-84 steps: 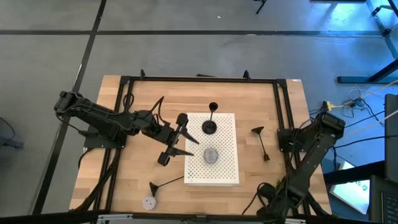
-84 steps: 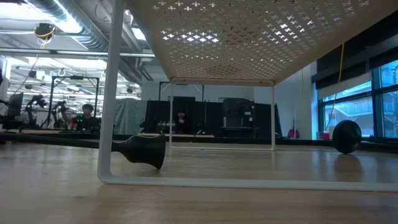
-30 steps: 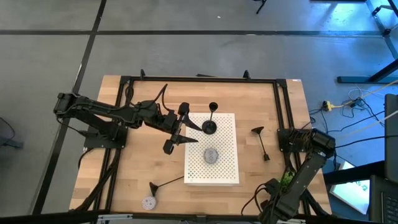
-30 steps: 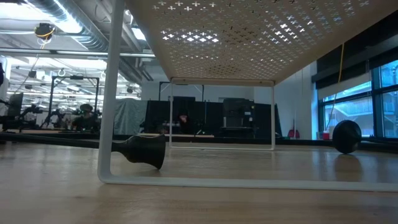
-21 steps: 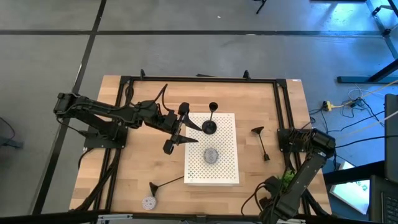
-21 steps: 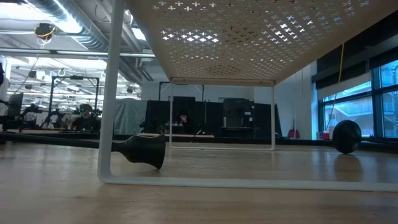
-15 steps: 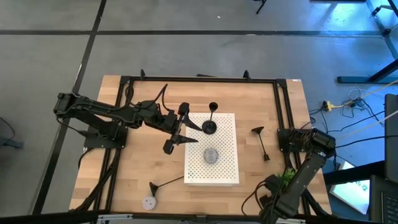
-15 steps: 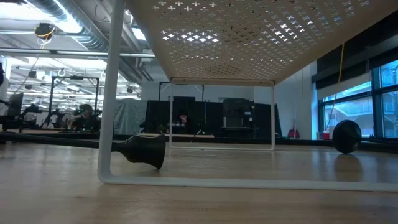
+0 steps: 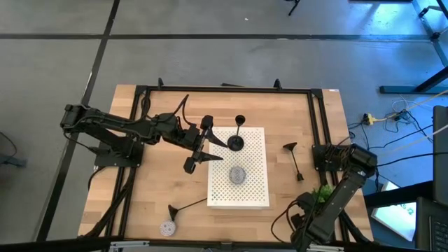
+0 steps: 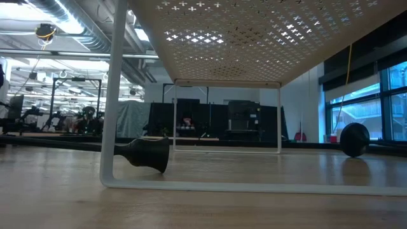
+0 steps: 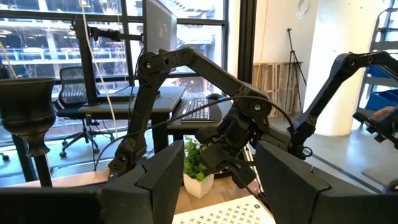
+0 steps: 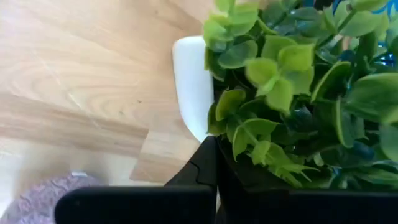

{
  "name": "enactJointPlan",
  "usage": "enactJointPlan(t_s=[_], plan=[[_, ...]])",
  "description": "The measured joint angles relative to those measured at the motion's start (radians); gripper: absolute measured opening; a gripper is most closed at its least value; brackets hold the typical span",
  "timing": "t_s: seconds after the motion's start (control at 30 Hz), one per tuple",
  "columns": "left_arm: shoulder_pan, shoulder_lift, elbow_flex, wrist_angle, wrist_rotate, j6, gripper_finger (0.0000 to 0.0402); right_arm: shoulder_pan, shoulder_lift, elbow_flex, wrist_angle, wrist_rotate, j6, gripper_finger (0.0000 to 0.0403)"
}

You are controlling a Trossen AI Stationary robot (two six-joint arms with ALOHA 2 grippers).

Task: Pick & Place candle stick holders
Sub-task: Put the purple scented candle on the shelf

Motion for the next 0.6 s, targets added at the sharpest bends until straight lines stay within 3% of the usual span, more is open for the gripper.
enactJointPlan(t_s=[0.3,0.47,0.6], plan=[[0.0,0.0,0.0,-0.006,0.0,0.0,0.0196,-0.018,0.004,0.096,-0.128,0.021,-0.019,0.0001],[0.0,0.0,0.0,-0.01,-0.003,0.001,0.0196,-0.039,-0.01,0.183,-0.122,0.104,-0.08,0.0001],[0.0,0.0,0.0,-0.013,-0.004,0.0,0.0196,-0.045,-0.01,0.245,-0.105,0.081,-0.144,0.0001]])
